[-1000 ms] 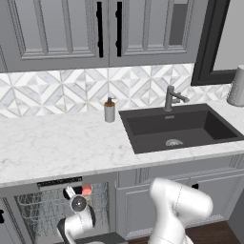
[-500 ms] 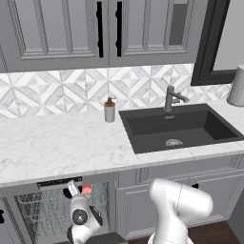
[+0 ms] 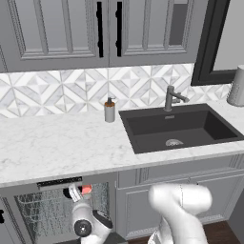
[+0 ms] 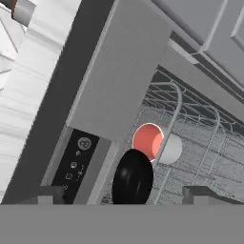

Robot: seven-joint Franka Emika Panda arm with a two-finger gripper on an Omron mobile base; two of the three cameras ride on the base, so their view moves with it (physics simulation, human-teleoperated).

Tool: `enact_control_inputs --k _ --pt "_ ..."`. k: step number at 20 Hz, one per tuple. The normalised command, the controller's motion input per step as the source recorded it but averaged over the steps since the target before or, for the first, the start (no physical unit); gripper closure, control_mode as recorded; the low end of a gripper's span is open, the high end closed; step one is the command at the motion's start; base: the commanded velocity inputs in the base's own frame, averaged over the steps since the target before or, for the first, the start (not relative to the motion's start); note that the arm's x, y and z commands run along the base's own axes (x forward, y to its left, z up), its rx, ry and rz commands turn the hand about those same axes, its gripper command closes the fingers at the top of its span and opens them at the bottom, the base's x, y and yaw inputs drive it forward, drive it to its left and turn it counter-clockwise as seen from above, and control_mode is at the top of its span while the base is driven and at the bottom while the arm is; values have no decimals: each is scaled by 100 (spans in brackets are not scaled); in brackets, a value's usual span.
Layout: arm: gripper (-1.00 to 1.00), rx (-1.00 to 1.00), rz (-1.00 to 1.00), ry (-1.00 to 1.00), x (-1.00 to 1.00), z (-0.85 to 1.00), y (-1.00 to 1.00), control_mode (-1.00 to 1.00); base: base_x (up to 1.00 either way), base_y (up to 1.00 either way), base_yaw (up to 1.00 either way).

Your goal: Pick up the cup and bowl from the counter, place them in the dishwasher, and close the dishwasher door.

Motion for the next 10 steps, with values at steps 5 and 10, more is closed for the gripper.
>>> enact_control_inputs --k 5,10 --pt "-100 -8 2 61 -93 95 -24 -100 0 0 0" --pt "-100 -16 14 42 -100 42 -18 -100 0 0 0"
